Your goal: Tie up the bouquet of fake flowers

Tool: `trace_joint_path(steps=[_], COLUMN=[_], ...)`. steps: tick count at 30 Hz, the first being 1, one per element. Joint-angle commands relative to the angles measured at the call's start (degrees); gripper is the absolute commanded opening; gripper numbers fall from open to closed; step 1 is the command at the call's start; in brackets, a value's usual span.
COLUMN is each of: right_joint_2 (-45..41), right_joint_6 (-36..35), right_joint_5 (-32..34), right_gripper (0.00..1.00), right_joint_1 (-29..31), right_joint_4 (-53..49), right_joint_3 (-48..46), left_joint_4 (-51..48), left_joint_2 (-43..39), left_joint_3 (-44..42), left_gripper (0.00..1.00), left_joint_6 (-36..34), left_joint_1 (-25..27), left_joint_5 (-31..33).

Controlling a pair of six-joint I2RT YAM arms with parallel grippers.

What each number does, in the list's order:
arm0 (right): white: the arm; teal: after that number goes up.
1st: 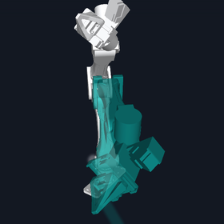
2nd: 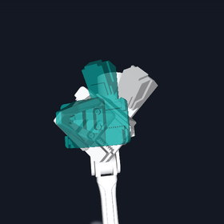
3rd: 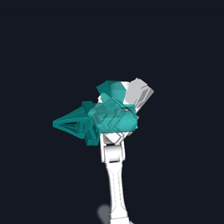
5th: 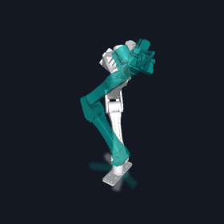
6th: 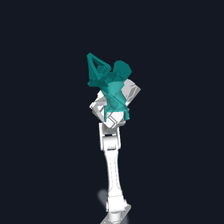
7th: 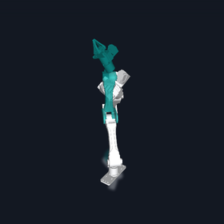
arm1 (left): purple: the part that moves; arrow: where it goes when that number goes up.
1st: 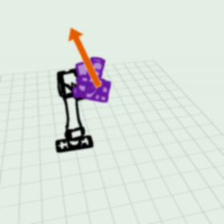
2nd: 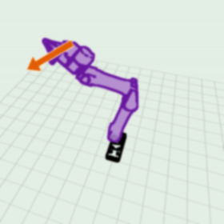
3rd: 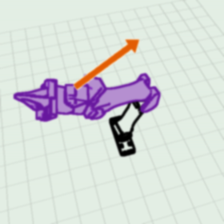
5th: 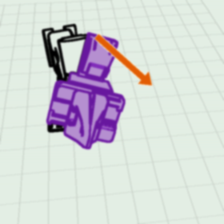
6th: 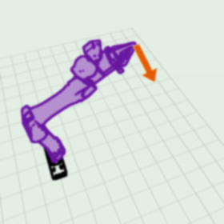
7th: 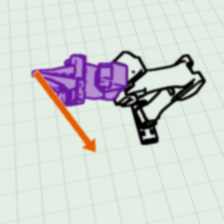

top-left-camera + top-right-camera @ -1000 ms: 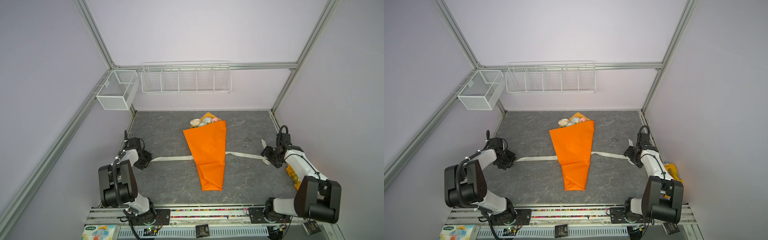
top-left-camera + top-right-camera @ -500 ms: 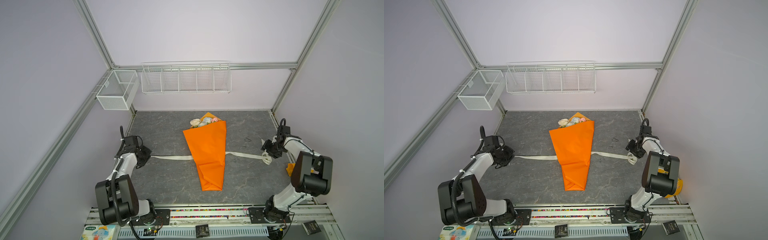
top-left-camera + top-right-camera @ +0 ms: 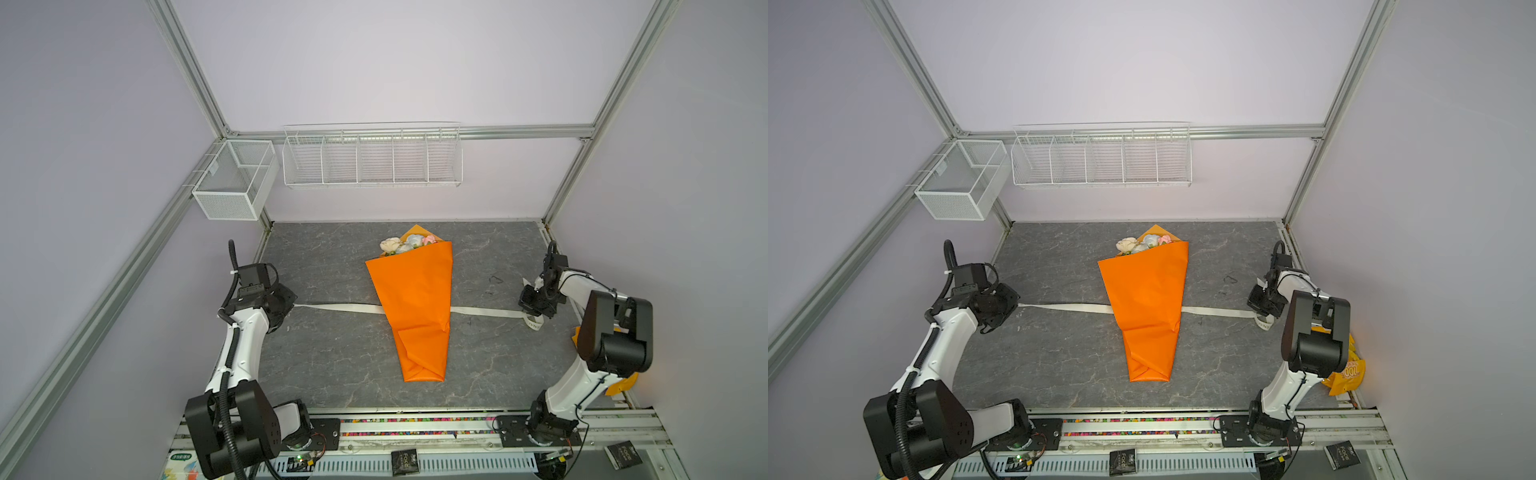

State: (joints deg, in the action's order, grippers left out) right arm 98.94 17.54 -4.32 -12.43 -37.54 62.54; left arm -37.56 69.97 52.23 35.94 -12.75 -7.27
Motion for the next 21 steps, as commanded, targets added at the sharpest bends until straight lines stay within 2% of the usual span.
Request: trace_joint_path(steps=[1,5,7,11,15,16,18,19,21], right_joint_2=[-10.8,-19.8,-22.7,-24.4,-20.1,-18.1,-13.0,-10.2,-6.5], right_joint_6=[-0.4,-1.0,-1.5,-2.3,-5.5,-7.0,-11.7,-12.4,-11.3], right_joint_5=[3.2,4.0,2.2,-6.9,-20.3,-21.0,-19.8,-14.0,-0.7], right_gripper=[0.07,0.07,0.08,0.12,0.12,0.13,0.16,0.17,0.26], right_joint_1=[0.1,0.0,0.0,-0.1,2.0,3.7,7.9,10.1,13.1], right_joint_4=[-3.3,-4.4,-4.5,-5.7,-10.2,-13.2,-21.1,-25.0,-27.7], right_joint_3=[2.7,5.3,6.6,10.0,16.5,19.2,24.5,26.7,27.6], left_joint_4=[-3.7,-3.3,-2.7,-2.2,-1.4,-1.3,-1.8,-2.2,-3.2], left_joint_2=[-2.9,-6.0,-7.5,-8.9,-9.7,-9.9,-10.4,-10.8,-11.5], left_joint_3=[2.3,2.1,1.6,1.0,0.5,0.6,1.1,1.6,2.7], left_gripper=[0.00,0.00,0.00,0.00,0.00,0.00,0.00,0.00,0.00], left_joint_6=[-1.7,-2.7,-3.5,-5.0,-5.4,-5.4,-5.4,-5.4,-6.0], left_joint_1=[-0.1,-0.1,-0.1,-0.1,-0.1,-0.1,-0.1,-0.1,-0.1], left_joint_5=[3.8,4.6,3.7,1.6,-0.3,-0.3,0.7,2.0,5.2])
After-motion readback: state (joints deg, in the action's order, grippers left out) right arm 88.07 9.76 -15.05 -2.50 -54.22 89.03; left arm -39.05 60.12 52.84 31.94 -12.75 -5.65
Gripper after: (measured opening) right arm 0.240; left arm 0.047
